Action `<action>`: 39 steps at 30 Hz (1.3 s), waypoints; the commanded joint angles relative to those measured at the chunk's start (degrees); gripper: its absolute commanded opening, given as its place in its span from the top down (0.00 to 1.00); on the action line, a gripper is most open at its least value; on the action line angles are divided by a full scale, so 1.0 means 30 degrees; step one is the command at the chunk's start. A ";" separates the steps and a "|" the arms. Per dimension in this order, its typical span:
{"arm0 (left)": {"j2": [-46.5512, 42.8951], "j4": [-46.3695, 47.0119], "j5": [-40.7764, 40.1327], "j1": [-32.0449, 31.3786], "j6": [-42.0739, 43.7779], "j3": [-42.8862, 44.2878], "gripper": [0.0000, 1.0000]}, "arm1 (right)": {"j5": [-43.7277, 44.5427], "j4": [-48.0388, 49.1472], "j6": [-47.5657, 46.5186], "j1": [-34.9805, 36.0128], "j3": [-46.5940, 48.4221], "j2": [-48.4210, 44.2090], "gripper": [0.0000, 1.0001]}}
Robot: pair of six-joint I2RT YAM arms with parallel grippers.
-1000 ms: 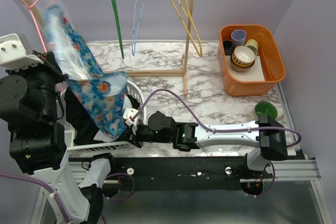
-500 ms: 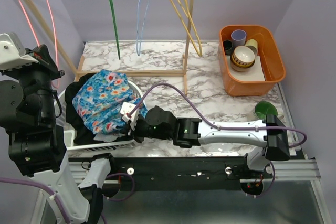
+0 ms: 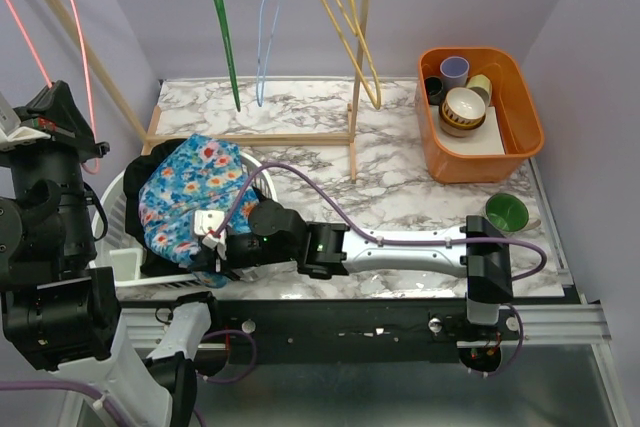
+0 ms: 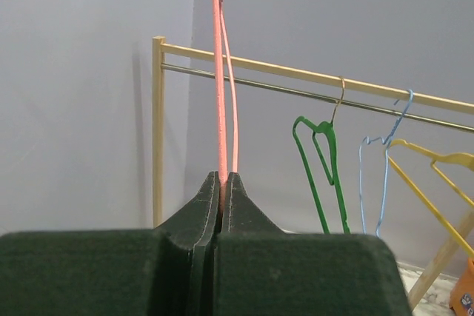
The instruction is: Remove the skirt from the hanger
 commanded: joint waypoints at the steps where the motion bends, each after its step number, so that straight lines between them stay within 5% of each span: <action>1: -0.0226 -0.0379 0.0851 -0.0043 -0.0374 0.0633 1.00 | -0.3086 0.2208 -0.0386 0.0088 -0.0890 -0.0497 0.99; 18: -0.1485 -0.0323 0.0531 -0.0043 0.0387 -0.0594 1.00 | -1.1291 0.0190 0.1662 0.0147 0.0982 -0.3224 0.99; 26: -0.1193 0.0060 0.0035 -0.0043 0.0680 -0.2029 1.00 | -0.4619 -0.1246 -0.1379 -0.0058 0.1479 -0.2199 0.99; 31: -0.0695 -0.1081 0.0236 -0.0072 0.0155 -0.0307 1.00 | -0.0551 0.1178 -0.2174 -0.0965 0.0661 -0.1702 0.99; 39: -0.1282 -0.0234 0.1322 -0.0043 -0.0434 -0.0389 1.00 | 0.0399 0.1306 -0.2320 -0.3192 0.4549 0.2279 0.99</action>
